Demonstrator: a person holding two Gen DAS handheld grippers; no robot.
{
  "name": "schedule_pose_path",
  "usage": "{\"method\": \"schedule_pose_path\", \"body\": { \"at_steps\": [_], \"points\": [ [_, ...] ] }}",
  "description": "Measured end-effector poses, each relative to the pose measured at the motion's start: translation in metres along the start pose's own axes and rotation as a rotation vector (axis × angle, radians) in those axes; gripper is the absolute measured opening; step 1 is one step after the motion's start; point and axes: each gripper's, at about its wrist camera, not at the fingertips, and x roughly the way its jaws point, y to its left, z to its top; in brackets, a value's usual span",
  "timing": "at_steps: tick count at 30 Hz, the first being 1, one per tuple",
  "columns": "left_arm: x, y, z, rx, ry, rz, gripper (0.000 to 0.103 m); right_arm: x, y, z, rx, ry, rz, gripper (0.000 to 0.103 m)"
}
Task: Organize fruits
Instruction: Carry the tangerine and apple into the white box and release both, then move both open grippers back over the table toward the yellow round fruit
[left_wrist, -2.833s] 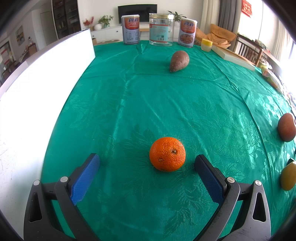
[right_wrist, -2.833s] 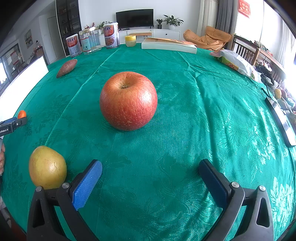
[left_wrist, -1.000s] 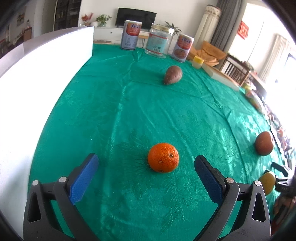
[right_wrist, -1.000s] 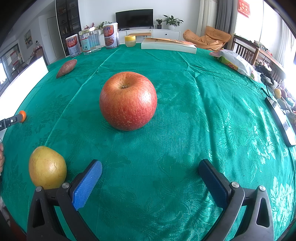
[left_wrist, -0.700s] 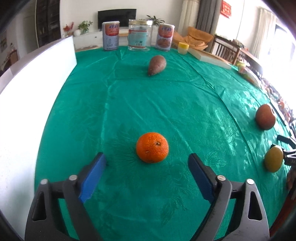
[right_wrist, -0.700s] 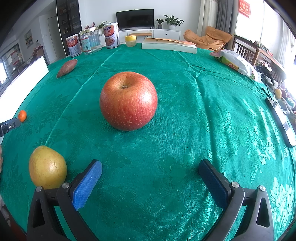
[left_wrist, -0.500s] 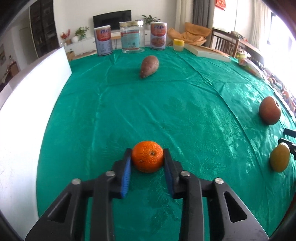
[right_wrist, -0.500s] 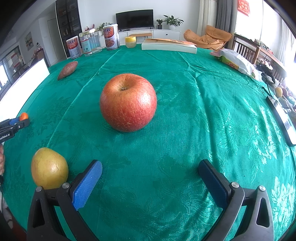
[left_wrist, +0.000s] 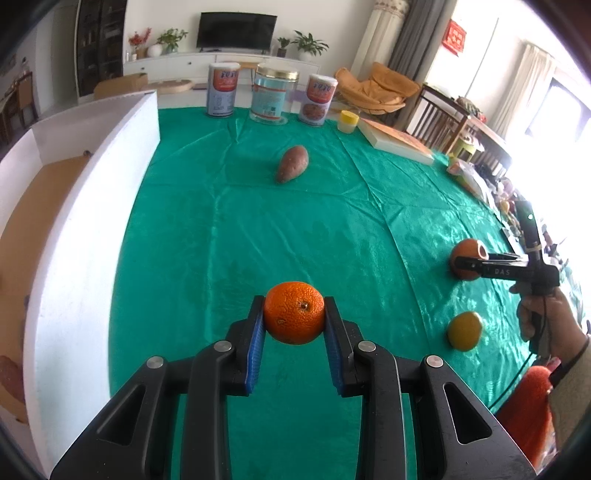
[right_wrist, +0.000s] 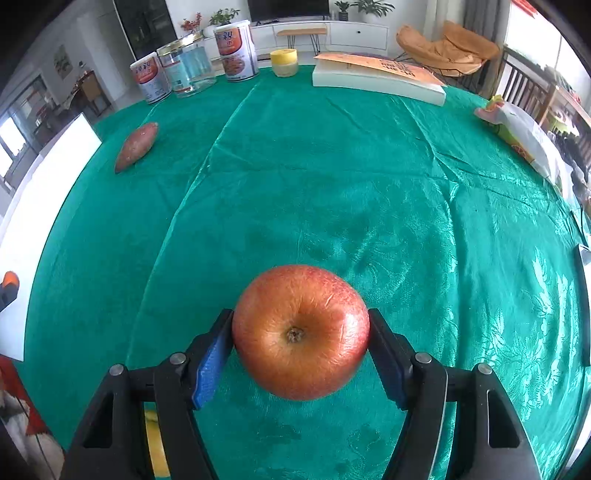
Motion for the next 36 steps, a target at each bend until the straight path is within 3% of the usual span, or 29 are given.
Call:
{"method": "schedule_pose_path", "body": {
  "at_steps": [4, 7, 10, 16, 20, 24, 26, 28, 29, 30, 34, 36],
  "points": [
    [-0.066, 0.033, 0.006, -0.041, -0.045, -0.029, 0.029, -0.035, 0.005, 0.004, 0.069, -0.032, 0.113, 0.069],
    [-0.120, 0.078, 0.019, -0.090, -0.130, 0.032, 0.029, -0.077, 0.049, 0.022, -0.001, -0.078, 0.219, 0.069],
    [-0.144, 0.139, 0.027, -0.182, -0.145, 0.119, 0.029, -0.110, 0.128, 0.041, -0.109, -0.106, 0.352, 0.069],
    [-0.102, 0.255, 0.013, -0.338, 0.038, 0.352, 0.029, -0.120, 0.336, 0.057, -0.358, -0.063, 0.601, 0.069],
    [-0.085, 0.296, -0.005, -0.420, 0.108, 0.415, 0.030, -0.093, 0.465, 0.047, -0.514, 0.007, 0.629, 0.070],
    [-0.087, 0.319, -0.021, -0.485, 0.124, 0.440, 0.031, -0.049, 0.553, 0.029, -0.607, 0.065, 0.580, 0.070],
    [-0.088, 0.324, -0.026, -0.493, 0.130, 0.455, 0.032, -0.028, 0.580, 0.022, -0.625, 0.079, 0.552, 0.070],
    [-0.091, 0.326, -0.029, -0.490, 0.129, 0.473, 0.042, -0.007, 0.597, 0.016, -0.629, 0.113, 0.538, 0.070],
    [-0.093, 0.326, -0.031, -0.489, 0.125, 0.481, 0.056, 0.000, 0.602, 0.014, -0.630, 0.131, 0.532, 0.070],
    [-0.097, 0.326, -0.032, -0.490, 0.114, 0.499, 0.065, 0.004, 0.604, 0.012, -0.621, 0.133, 0.533, 0.070],
    [-0.124, 0.310, -0.026, -0.462, 0.013, 0.523, 0.071, -0.027, 0.577, 0.032, -0.546, 0.009, 0.598, 0.083],
    [-0.141, 0.289, -0.018, -0.417, -0.058, 0.535, 0.080, -0.060, 0.554, 0.047, -0.531, -0.081, 0.615, 0.091]
  ]
}}
